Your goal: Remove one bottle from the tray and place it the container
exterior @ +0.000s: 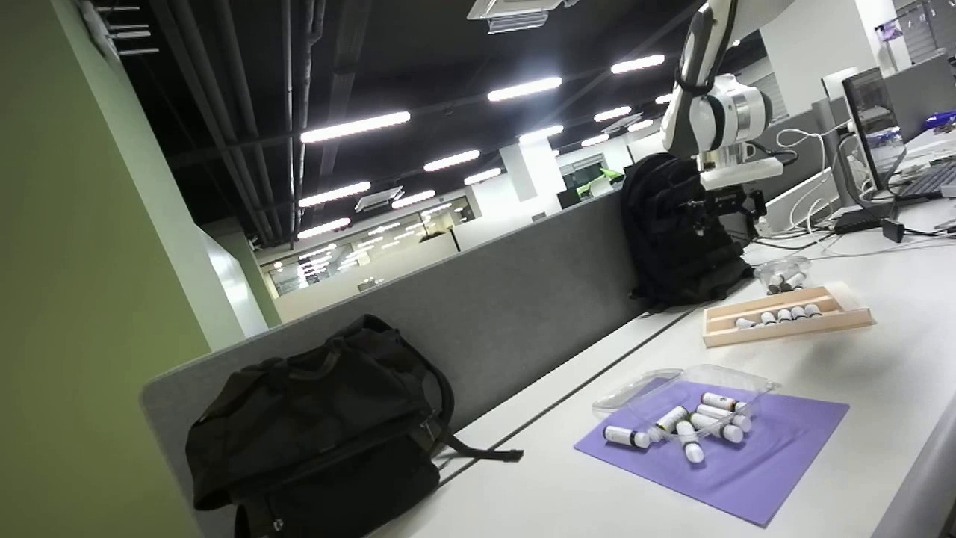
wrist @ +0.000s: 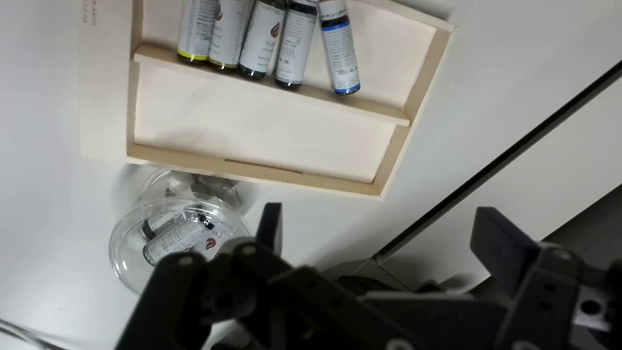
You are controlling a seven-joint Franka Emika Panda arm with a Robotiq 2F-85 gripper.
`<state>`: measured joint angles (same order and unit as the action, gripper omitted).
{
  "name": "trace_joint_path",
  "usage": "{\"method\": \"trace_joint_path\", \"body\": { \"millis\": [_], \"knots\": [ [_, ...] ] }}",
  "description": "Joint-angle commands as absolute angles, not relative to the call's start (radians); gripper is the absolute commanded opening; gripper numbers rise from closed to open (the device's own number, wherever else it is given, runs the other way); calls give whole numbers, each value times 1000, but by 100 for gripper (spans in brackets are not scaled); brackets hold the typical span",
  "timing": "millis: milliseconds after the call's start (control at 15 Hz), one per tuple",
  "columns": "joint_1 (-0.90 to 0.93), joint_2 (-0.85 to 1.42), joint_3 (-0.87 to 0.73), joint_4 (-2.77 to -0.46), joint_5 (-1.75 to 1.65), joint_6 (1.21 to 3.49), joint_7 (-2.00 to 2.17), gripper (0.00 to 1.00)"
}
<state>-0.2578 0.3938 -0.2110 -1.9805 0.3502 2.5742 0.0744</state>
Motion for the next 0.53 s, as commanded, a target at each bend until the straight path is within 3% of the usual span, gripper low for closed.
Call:
{"method": "trace_joint_path", "body": {
  "millis": [0,467],
  "knots": [
    [-272,508,-193,-1867,392,2569,210,100],
    [-271,550,-188,-1852,366,2575,231,100]
  ]
}}
